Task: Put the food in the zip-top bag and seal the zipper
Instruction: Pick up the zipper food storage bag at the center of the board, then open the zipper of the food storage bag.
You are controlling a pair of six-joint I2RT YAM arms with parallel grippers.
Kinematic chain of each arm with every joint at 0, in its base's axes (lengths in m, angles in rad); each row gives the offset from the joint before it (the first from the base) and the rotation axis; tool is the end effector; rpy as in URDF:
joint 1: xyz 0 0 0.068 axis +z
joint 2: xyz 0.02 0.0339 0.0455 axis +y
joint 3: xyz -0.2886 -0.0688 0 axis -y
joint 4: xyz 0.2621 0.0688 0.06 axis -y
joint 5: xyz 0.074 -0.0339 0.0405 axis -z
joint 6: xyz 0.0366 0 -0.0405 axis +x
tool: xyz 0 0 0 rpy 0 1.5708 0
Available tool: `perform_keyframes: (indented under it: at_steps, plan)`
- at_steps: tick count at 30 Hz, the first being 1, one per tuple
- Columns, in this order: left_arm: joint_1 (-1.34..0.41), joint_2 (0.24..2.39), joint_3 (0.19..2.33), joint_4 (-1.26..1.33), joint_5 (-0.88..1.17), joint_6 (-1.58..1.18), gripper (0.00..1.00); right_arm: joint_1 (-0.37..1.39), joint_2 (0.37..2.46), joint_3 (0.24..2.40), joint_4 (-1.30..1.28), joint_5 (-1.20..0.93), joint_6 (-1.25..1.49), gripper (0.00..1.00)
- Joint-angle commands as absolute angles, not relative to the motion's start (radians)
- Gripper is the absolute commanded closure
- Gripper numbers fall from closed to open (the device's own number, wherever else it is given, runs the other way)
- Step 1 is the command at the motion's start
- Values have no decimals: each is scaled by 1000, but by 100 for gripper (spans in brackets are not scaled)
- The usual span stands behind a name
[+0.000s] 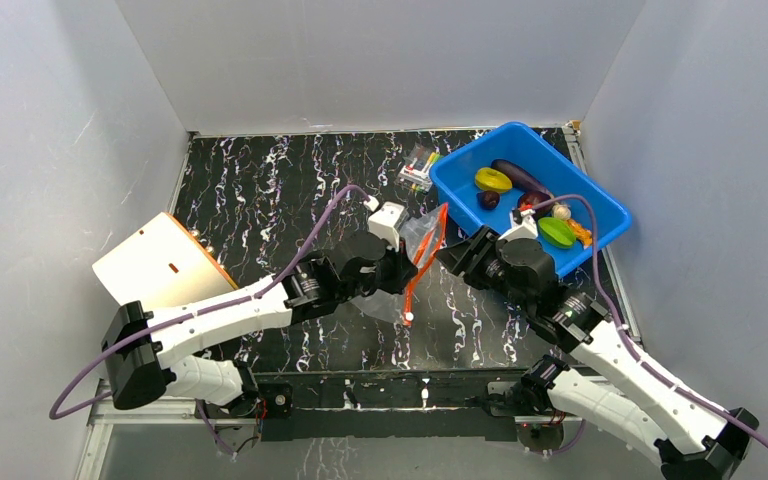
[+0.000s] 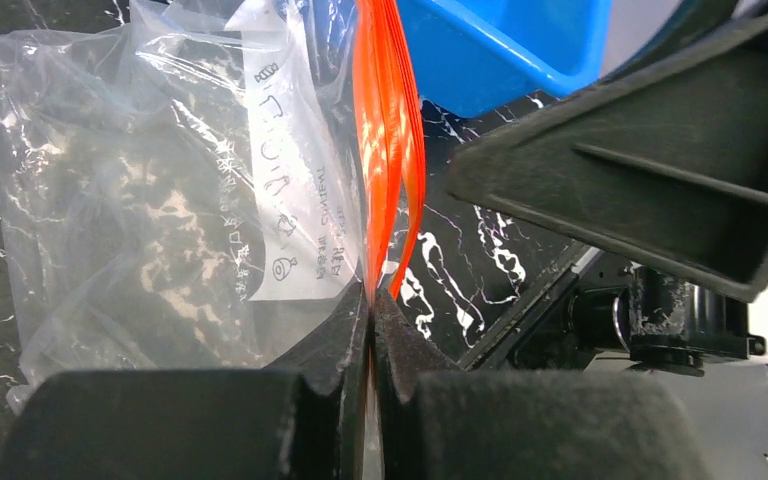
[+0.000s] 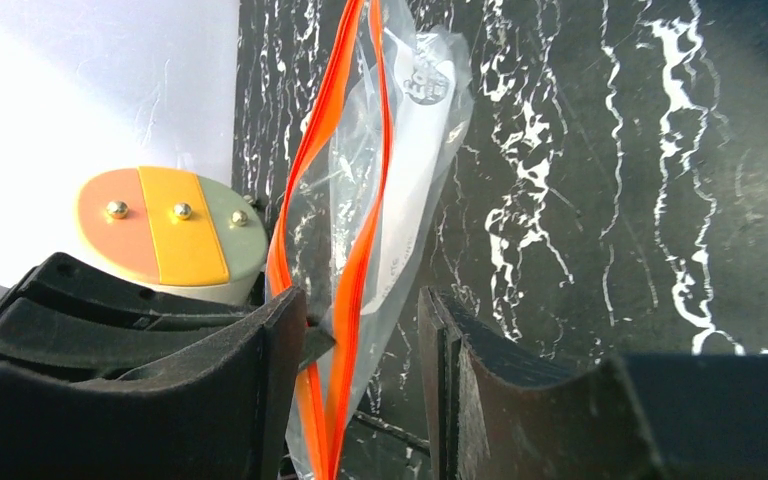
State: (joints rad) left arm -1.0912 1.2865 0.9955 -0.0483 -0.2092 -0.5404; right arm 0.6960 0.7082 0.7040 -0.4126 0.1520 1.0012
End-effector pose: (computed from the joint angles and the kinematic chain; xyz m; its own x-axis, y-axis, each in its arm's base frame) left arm 0.1502 -0.2723 0.3362 -0.5317 -0.0684 -0.8442 0.5877 0.6879 -0.4259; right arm 0.1293 0.1008 0.3155 -0.6118 0.5736 -0.5447 -0.0229 0.6755 0.7370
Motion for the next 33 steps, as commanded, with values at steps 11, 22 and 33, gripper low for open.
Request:
perform_keyframes:
  at_steps: [11,22,33]
  plan:
    - [-1091,1236,967,-12,-139,-589,96,699,805,665,-216,88,1056,85]
    - [-1065,1174,974,-50,-174,-637,100,699,750,675,-343,203,991,100]
    - [-1055,1138,1032,-216,-287,-653,95,699,695,712,-462,286,961,100]
